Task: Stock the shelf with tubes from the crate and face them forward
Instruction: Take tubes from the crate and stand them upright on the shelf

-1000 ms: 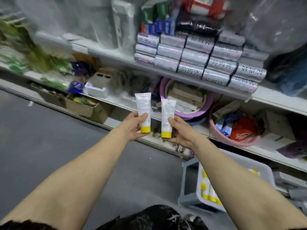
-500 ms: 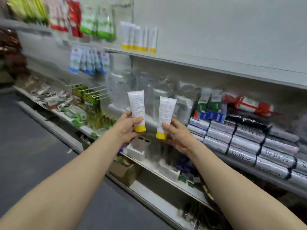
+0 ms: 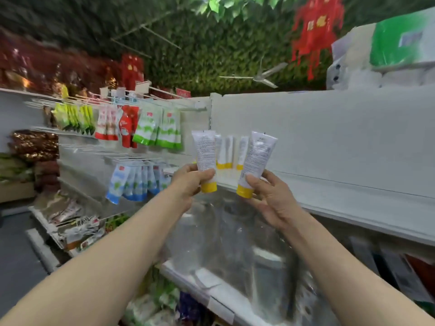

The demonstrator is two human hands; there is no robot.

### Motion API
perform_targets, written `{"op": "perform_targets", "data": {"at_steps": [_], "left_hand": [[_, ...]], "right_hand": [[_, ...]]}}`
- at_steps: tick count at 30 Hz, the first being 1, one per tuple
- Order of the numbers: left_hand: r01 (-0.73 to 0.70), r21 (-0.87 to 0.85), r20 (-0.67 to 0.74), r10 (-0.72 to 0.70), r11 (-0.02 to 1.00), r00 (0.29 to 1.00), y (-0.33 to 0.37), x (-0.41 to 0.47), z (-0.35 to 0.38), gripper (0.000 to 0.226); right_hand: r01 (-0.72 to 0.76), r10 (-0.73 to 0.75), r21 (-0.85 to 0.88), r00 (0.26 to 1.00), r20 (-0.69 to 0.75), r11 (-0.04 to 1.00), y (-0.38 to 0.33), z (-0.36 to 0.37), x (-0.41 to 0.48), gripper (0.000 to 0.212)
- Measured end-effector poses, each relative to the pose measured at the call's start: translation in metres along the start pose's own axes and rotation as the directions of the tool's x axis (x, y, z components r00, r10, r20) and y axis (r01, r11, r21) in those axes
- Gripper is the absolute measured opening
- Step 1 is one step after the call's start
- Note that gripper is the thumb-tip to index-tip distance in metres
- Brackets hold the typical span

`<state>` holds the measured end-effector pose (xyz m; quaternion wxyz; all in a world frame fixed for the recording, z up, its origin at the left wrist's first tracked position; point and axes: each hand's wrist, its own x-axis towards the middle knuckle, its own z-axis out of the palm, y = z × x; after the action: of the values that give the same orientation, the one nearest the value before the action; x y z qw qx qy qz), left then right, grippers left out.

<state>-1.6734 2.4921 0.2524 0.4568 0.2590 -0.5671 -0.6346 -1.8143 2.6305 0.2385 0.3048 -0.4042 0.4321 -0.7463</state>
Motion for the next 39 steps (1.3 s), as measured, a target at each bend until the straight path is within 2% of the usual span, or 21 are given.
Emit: {"op": "perform_targets", "data": {"at_steps": [4, 11, 18, 24, 31, 35, 39], "left_hand": [[-0.045, 0.057, 0.007, 0.044, 0.997, 0.999, 0.011, 0.078, -0.007, 0.04], [-0.139, 0.263, 0.059, 0.128, 0.955, 0.99, -0.005, 0.18, -0.004, 0.038], [-0.234, 0.47, 0.244, 0.13, 0.851, 0.961, -0.022, 0.253, 0.001, 0.04], [-0.325, 0.55, 0.322, 0.164, 0.769, 0.932, -0.031, 0.291, -0.006, 0.04], [-0.385, 0.496, 0.361, 0.219, 0.778, 0.906, -0.041, 0.298, -0.009, 0.037], [-0.404, 0.493, 0.379, 0.228, 0.771, 0.897, -0.042, 0.298, -0.009, 0.037], [-0.421, 0.483, 0.388, 0.244, 0.768, 0.889, -0.046, 0.302, -0.009, 0.037]], "right_hand": [[0.022, -0.024, -0.026, 0.998, -0.057, 0.999, -0.009, 0.015, 0.076, 0.032], [0.045, -0.094, -0.179, 0.956, -0.278, 0.983, 0.015, 0.021, 0.168, 0.041], [-0.015, -0.186, -0.391, 0.863, -0.47, 0.92, 0.033, 0.022, 0.211, 0.033], [-0.197, -0.185, -0.473, 0.741, -0.645, 0.859, 0.053, 0.011, 0.252, 0.041], [-0.351, -0.219, -0.582, 0.688, -0.692, 0.734, 0.063, 0.019, 0.283, 0.042], [-0.452, -0.199, -0.628, 0.689, -0.697, 0.634, 0.069, 0.019, 0.298, 0.05], [-0.457, -0.205, -0.668, 0.714, -0.669, 0.587, 0.077, 0.014, 0.306, 0.038]]}}
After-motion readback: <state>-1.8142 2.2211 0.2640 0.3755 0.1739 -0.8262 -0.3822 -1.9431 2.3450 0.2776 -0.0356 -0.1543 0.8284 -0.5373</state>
